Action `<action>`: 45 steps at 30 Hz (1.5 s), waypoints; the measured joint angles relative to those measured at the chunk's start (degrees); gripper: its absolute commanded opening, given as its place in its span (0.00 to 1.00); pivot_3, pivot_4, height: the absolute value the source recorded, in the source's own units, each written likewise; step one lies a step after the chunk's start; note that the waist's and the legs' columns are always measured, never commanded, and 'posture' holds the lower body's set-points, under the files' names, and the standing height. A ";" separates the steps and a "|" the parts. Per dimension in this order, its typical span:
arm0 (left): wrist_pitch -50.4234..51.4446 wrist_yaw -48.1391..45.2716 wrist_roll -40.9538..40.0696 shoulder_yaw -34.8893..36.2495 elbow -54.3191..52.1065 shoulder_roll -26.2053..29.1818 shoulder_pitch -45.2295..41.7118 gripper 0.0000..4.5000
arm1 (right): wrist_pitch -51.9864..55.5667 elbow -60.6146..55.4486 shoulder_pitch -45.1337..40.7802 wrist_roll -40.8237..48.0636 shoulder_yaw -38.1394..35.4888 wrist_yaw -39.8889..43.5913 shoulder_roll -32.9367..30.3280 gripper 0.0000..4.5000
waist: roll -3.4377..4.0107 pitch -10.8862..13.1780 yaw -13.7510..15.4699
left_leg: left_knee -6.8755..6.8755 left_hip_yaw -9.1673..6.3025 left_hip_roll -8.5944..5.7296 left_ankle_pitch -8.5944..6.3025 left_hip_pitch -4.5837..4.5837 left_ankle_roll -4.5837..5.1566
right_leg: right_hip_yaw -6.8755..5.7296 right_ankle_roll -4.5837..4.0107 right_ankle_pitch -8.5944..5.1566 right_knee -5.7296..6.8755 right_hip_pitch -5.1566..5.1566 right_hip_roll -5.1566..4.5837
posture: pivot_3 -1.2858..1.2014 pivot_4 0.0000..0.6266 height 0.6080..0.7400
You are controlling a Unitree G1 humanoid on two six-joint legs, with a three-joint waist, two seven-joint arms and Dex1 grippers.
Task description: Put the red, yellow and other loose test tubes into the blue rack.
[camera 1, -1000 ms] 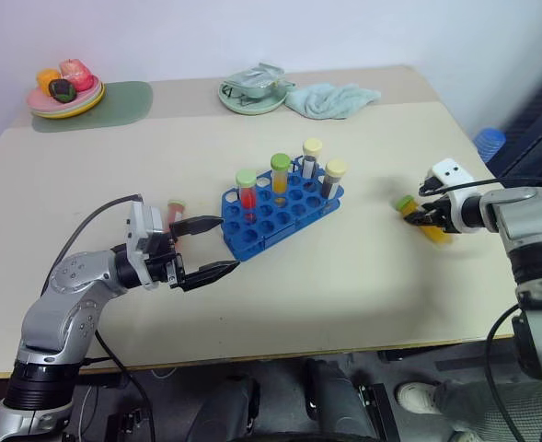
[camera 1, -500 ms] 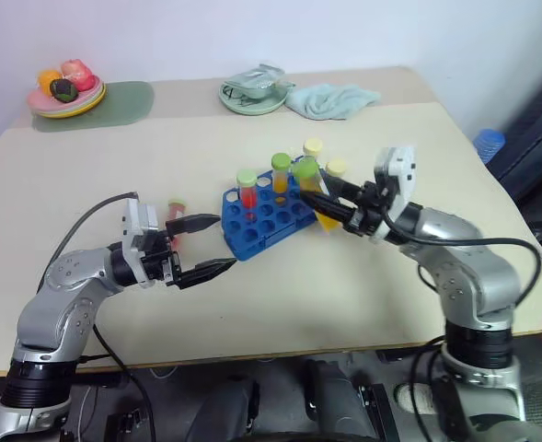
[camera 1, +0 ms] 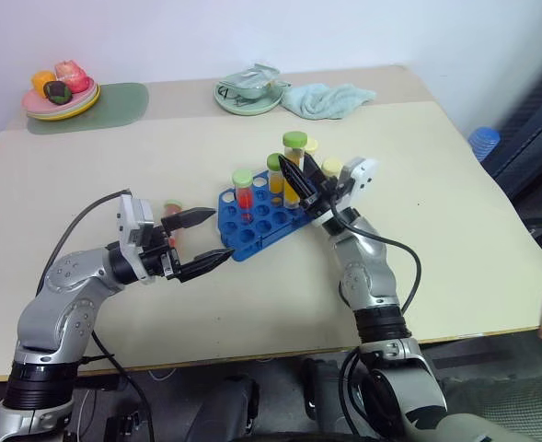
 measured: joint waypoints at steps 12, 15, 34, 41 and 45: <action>0.45 2.24 -0.54 0.99 -1.51 -0.10 0.21 1.00 | -16.50 21.51 -6.41 0.14 -2.87 4.01 0.10 0.27 | 0.01 -0.01 -0.20 | -0.01 0.02 0.08 0.03 0.08 -0.07 | 0.05 -0.08 0.05 0.05 0.02 0.04 | 0.52 0.24 1.00; 1.10 2.33 -0.55 1.06 -1.65 -0.06 0.22 1.00 | -18.31 24.10 -7.16 0.22 -3.36 4.62 0.48 0.27 | 0.01 -0.01 -0.19 | -0.01 0.02 0.08 0.03 0.07 -0.07 | 0.05 -0.08 0.05 0.05 0.02 0.04 | 0.52 0.24 1.00; 2.21 4.16 -1.72 2.57 -3.00 -0.26 1.32 1.00 | -28.26 31.67 -7.02 -1.93 -3.43 7.58 0.89 0.45 | -0.59 -0.70 -1.04 | -0.07 -0.12 0.18 -0.04 0.23 -0.18 | 0.05 -0.12 0.05 -0.08 0.25 0.31 | 0.52 0.24 1.00; 2.42 8.21 -3.01 3.74 -2.52 -2.40 -0.26 1.00 | -29.30 26.23 -3.78 -5.86 -1.64 3.43 0.29 1.00 | -0.65 -0.85 -0.13 | -0.08 -0.10 0.21 -0.10 0.51 -0.16 | 0.05 -0.13 0.05 -0.18 0.57 0.35 | 0.52 0.24 1.00; 3.08 11.76 -3.55 5.26 -1.20 -3.61 -0.90 1.00 | -27.08 20.01 -0.32 -10.62 1.16 -0.49 -2.86 1.00 | -0.59 -0.81 0.53 | -0.07 -0.09 0.19 -0.10 0.40 -0.15 | 0.06 -0.13 0.05 -0.19 0.46 0.33 | 0.52 0.24 1.00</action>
